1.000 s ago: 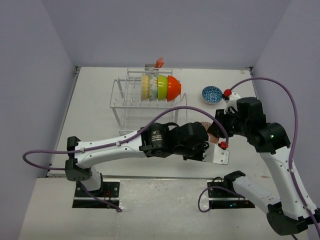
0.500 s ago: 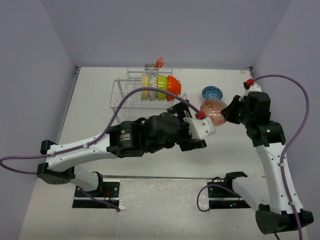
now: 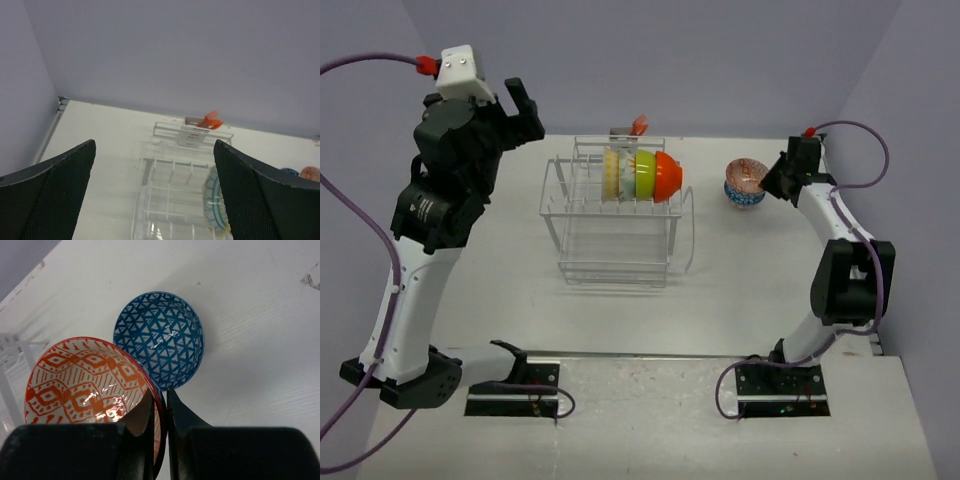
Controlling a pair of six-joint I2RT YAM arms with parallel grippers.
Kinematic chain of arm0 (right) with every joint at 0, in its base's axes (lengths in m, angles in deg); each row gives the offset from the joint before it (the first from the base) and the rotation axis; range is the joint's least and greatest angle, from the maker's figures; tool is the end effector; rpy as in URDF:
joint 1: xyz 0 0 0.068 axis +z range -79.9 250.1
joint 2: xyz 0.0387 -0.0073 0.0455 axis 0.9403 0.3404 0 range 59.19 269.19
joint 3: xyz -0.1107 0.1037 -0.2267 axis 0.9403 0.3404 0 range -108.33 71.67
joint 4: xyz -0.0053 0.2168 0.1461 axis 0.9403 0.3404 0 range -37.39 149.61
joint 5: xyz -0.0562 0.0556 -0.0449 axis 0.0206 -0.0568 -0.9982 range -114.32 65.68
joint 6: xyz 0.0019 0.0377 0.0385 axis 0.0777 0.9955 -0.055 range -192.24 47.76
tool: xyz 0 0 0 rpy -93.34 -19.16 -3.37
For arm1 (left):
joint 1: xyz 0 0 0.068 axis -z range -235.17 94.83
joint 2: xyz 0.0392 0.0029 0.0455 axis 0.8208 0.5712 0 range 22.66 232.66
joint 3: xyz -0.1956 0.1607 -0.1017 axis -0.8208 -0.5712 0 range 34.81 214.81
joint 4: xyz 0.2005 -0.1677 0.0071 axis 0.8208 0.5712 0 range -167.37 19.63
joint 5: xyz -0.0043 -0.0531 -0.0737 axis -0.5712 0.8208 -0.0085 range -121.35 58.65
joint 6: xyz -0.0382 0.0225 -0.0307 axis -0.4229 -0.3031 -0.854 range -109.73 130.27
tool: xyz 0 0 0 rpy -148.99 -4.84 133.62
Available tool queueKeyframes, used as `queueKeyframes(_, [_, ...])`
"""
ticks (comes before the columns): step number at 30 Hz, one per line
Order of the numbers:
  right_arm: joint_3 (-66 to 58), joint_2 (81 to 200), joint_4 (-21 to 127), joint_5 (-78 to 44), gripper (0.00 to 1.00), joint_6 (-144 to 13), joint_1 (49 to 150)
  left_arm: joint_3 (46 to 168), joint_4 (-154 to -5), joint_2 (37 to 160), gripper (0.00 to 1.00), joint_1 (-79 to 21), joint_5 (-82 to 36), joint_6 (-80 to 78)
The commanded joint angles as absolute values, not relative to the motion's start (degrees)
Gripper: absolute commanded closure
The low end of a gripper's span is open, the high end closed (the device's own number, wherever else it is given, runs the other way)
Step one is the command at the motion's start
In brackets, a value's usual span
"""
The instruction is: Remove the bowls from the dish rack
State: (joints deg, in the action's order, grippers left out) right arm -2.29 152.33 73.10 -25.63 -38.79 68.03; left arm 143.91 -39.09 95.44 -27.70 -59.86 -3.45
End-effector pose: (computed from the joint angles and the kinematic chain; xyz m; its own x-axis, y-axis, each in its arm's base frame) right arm 0.3696 -0.0142 0.2832 -0.5029 0.5696 -0.6502 0.3964 0.8204 0.4121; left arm 0.1932 -0.0813 0.5555 -0.0251 -0.2218 -0.9748 -0.0247 0.9749 -0.2212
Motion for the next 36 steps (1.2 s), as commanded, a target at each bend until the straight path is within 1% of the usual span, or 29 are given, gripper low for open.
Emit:
queueKeyframes(1, [-7.61,156.55,66.24,-26.88,1.00,-37.17,66.85,134.71,-37.89,91.59,0.00,-36.24,-49.57,-8.71])
queueKeyframes(3, [-9.10,160.86,65.80,-26.18,1.00,-38.04,66.06,127.84,-40.62,87.29,0.00,-39.85,-47.88,-8.45])
queueKeyframes(8, [-10.07,165.61,64.21,-26.43,1.00,-40.68,65.44,120.34,-42.47,82.88,0.00,-41.46,-45.59,-5.65])
queueKeyframes(12, [-11.47,167.20,63.77,-26.26,0.97,-41.56,64.91,116.82,-43.79,81.64,0.00,-41.46,-42.78,-5.29])
queueKeyframes(14, [-11.92,167.29,63.95,-26.43,0.95,-42.26,64.91,115.85,-44.67,80.85,0.00,-41.46,-41.99,-5.20])
queueKeyframes(15, [-12.18,167.64,63.86,-26.26,0.91,-42.53,64.83,115.58,-44.76,80.67,0.00,-41.46,-41.90,-5.11])
queueKeyframes(18, [-14.72,169.83,65.79,-26.00,0.87,-44.02,64.83,114.97,-45.11,79.79,0.00,-41.46,-41.63,-4.85])
queueKeyframes(20, [-18.05,171.50,68.67,-25.82,0.87,-46.38,64.83,114.96,-45.03,79.09,0.00,-41.46,-41.02,-4.50])
queueKeyframes(23, [-19.91,173.97,70.01,-24.94,0.88,-48.50,64.83,115.40,-44.76,78.04,0.00,-41.46,-41.45,-3.97])
queueKeyframes(31, [-17.19,172.83,67.03,-22.13,0.86,-49.91,64.83,114.18,-45.64,77.77,0.00,-41.46,-39.79,-3.53])
queueKeyframes(32, [-16.50,172.83,66.94,-22.13,0.82,-49.91,64.83,113.65,-45.81,77.77,0.00,-41.46,-39.61,-3.62])
queueKeyframes(34, [-15.88,172.65,66.50,-21.78,0.79,-49.83,64.83,113.38,-46.16,77.68,0.00,-41.46,-39.08,-3.62])
queueKeyframes(35, [-15.61,172.74,66.41,-21.60,0.75,-49.74,64.91,113.30,-46.17,77.68,0.00,-41.46,-38.91,-3.53])
queueKeyframes(36, [-15.61,172.74,66.41,-21.60,0.74,-49.74,64.83,113.38,-46.17,77.60,0.00,-41.46,-38.82,-3.44])
